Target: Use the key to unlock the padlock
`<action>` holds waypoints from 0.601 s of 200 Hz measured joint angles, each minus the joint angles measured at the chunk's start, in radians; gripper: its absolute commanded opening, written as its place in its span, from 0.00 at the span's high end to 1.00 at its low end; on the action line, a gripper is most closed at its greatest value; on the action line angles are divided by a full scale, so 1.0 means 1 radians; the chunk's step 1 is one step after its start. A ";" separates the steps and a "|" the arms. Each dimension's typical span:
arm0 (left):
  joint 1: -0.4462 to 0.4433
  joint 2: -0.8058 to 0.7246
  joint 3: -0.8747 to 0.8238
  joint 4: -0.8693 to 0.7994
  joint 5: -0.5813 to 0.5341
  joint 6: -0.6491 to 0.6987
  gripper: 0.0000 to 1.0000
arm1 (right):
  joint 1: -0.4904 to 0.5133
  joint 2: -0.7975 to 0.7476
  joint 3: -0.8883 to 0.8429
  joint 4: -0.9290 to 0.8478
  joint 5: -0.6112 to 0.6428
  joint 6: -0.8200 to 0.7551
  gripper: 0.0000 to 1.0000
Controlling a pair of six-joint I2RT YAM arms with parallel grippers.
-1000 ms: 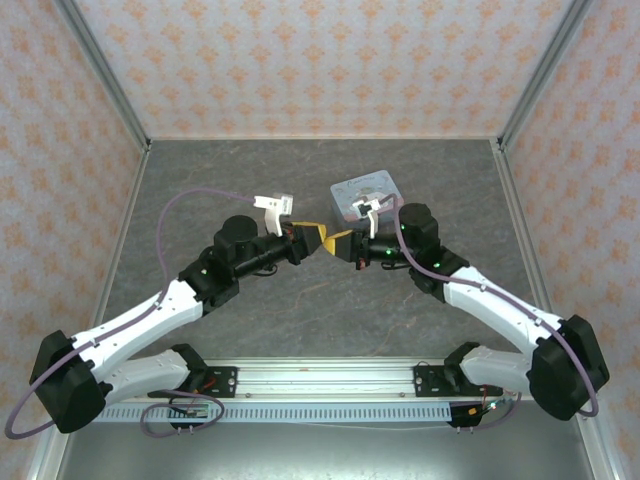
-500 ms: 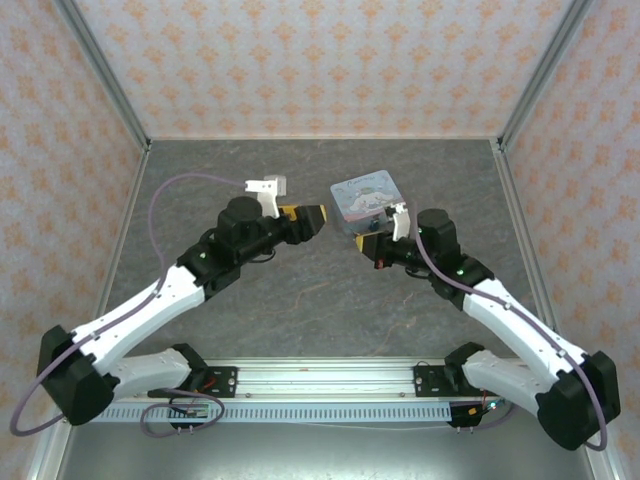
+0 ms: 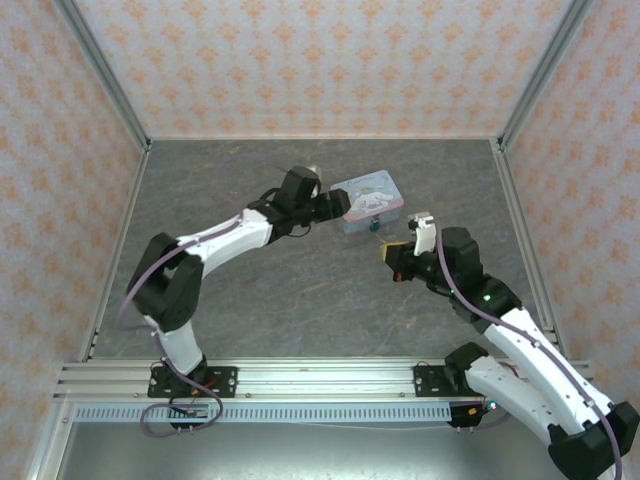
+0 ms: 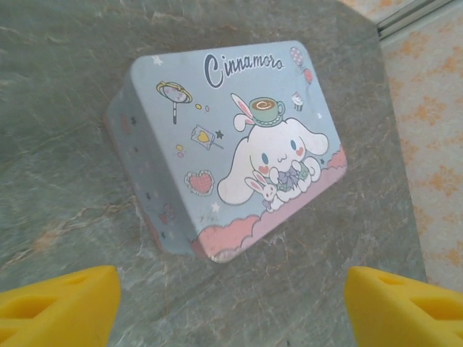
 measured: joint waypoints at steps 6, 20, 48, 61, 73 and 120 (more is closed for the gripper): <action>0.000 0.029 0.021 -0.005 0.004 -0.006 0.18 | 0.000 -0.010 -0.003 -0.008 0.007 -0.002 1.00; 0.000 0.094 0.064 -0.015 0.013 -0.023 0.18 | 0.000 -0.024 -0.009 -0.023 0.016 -0.004 1.00; 0.000 0.201 0.122 -0.030 0.030 -0.058 0.18 | 0.000 -0.027 -0.031 -0.038 0.030 -0.014 1.00; 0.000 0.232 0.136 -0.037 0.036 -0.072 0.18 | 0.000 -0.027 -0.043 -0.046 0.034 -0.018 1.00; 0.000 0.253 0.146 -0.048 0.043 -0.081 0.18 | 0.000 -0.025 -0.049 -0.052 0.038 -0.021 1.00; 0.000 0.261 0.175 -0.105 0.045 -0.094 0.18 | 0.000 -0.021 -0.051 -0.056 0.060 -0.032 1.00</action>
